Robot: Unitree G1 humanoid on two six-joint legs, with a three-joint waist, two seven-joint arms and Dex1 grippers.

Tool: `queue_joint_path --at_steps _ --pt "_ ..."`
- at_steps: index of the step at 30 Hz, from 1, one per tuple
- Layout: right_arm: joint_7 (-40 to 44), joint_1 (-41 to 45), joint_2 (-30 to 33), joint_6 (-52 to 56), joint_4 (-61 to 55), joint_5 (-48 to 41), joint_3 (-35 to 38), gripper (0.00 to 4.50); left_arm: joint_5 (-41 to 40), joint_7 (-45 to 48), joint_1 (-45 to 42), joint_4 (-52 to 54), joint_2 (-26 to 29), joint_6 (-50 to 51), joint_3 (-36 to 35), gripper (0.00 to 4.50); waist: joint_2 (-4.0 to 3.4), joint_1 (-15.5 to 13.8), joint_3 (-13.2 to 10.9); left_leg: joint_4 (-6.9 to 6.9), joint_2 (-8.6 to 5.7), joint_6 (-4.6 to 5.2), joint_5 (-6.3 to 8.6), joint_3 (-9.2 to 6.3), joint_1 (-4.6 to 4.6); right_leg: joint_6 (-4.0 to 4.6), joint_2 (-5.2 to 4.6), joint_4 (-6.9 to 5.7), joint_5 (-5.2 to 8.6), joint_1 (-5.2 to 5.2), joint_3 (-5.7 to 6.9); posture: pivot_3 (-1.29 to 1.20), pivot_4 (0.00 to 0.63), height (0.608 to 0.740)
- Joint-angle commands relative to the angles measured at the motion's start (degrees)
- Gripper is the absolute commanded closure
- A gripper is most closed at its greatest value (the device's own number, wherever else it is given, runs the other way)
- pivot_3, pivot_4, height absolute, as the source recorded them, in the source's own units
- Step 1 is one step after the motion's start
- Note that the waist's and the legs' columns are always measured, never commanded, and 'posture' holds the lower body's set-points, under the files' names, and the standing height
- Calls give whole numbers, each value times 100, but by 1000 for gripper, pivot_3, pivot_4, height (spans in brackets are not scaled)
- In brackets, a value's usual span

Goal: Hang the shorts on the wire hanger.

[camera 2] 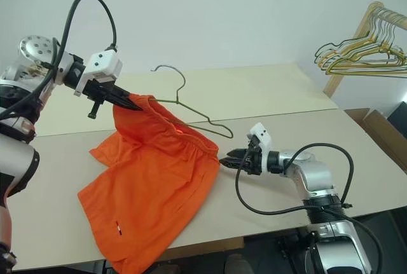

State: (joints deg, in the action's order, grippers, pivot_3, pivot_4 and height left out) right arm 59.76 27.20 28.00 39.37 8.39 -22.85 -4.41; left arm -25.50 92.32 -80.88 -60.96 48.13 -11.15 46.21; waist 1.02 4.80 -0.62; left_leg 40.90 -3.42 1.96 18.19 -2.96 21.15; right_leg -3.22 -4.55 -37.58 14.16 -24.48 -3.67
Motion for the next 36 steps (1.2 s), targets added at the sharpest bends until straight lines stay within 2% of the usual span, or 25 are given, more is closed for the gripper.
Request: queue_joint_path --at_steps 1,8,11,18,22,25,30,36 --pt "-28 209 -134 21 67 -61 -53 1731 -175 18 -74 115 108 26 -97 4500 0 10 0 0 1 0 0 0 0 0 1 0 0 0 0 -45 0 740" --pt "-48 382 -364 6 398 -81 -114 1731 -334 18 2 212 140 96 -85 4500 0 37 0 0 2 -2 -1 -5 0 0 3 -8 0 -3 0 -44 0 740" --pt "-31 438 -420 64 474 -109 -124 2308 -302 18 10 190 125 72 -105 4500 0 62 0 0 1 -2 -1 -7 0 0 3 -7 0 -4 0 -44 0 740" --pt "-175 456 -495 12 630 -29 -101 4486 -277 18 31 158 130 47 -132 4500 0 73 0 0 0 -2 -1 -11 0 0 3 -9 0 -6 0 -45 0 740" --pt "-226 394 -489 23 562 -33 -82 4486 -270 18 56 155 149 31 -136 4500 0 77 0 0 0 -3 -1 -11 0 0 3 -9 0 -7 0 -47 0 740" --pt "-417 299 -433 10 505 -118 212 4486 -398 18 107 332 318 69 -23 4500 0 78 0 -1 0 -3 -1 -11 0 0 3 -9 0 -7 0 -49 0 740" --pt "-425 274 -103 -155 772 -85 499 4486 -521 18 164 568 587 58 238 4500 0 75 0 -1 -1 -3 -1 -12 1 0 1 -14 0 -12 -6 -51 0 740" --pt "-159 201 313 -325 821 -136 625 4486 -356 18 142 400 560 3 259 4500 0 78 0 -1 -2 -1 0 -11 1 0 3 -13 0 -11 -5 -51 0 740"
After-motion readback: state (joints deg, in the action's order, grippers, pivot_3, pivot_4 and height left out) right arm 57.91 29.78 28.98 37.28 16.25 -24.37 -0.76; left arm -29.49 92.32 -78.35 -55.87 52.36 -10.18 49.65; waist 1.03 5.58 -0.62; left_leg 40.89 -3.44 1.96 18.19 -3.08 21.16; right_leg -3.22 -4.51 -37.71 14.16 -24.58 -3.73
